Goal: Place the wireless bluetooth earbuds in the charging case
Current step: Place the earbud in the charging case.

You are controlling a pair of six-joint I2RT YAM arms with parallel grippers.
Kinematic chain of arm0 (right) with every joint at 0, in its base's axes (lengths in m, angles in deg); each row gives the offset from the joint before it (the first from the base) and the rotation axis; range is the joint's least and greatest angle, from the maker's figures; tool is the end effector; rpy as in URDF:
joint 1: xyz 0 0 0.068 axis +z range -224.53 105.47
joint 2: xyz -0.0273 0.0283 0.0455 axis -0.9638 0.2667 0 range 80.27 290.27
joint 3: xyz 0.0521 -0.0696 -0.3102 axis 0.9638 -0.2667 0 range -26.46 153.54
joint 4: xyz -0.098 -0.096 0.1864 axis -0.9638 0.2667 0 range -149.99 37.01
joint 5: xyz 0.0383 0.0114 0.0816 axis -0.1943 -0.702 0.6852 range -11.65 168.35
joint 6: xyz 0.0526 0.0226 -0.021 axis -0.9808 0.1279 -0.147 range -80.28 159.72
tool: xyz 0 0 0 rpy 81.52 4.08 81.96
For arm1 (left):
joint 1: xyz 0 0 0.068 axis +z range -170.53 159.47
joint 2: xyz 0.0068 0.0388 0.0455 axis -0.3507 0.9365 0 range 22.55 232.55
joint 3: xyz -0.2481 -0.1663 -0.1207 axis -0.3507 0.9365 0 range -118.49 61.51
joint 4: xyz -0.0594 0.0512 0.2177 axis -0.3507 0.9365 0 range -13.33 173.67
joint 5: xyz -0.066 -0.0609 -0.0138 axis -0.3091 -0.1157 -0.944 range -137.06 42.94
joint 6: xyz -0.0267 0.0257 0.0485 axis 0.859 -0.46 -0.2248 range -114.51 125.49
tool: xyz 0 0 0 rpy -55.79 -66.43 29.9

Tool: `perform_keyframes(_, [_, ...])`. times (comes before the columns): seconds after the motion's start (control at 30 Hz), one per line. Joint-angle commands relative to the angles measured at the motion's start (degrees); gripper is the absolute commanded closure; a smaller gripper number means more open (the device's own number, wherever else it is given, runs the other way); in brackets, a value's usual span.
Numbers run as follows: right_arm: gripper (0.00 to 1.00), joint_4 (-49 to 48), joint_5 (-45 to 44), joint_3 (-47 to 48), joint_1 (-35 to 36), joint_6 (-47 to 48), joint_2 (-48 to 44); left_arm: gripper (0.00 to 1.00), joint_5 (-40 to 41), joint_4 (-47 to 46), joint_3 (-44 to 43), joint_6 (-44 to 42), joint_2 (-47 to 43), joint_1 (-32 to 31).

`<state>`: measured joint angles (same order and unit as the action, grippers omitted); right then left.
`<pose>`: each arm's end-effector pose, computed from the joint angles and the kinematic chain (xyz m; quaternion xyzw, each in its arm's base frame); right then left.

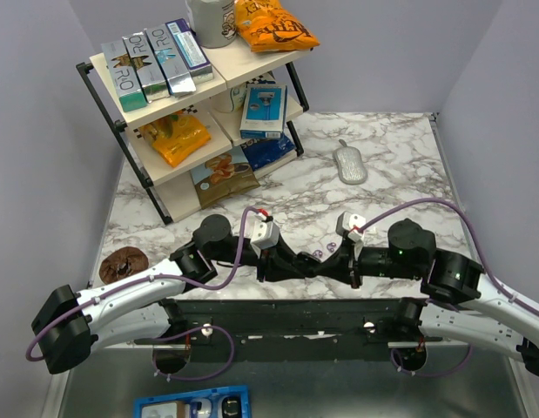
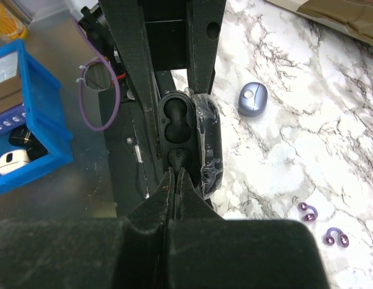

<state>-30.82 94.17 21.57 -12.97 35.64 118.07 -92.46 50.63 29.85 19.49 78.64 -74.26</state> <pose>0.0278 0.0775 0.3650 -0.4577 0.6683 0.4061 0.4231 0.0737 -0.1552 0.3443 0.4787 0.5108 -0.5920 0.3993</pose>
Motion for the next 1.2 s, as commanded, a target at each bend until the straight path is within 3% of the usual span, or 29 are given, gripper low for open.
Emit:
perform_keyframes(0.0, [0.99, -2.5, -0.8, 0.0, 0.4, 0.0, -1.1, 1.00, 1.0, -2.3, 0.7, -0.1, 0.3, -0.1])
perform_keyframes(1.17, [0.99, -3.1, -2.3, -1.5, 0.4, -1.1, -5.7, 1.00, 3.0, -5.9, 2.6, 0.1, -0.4, -1.0])
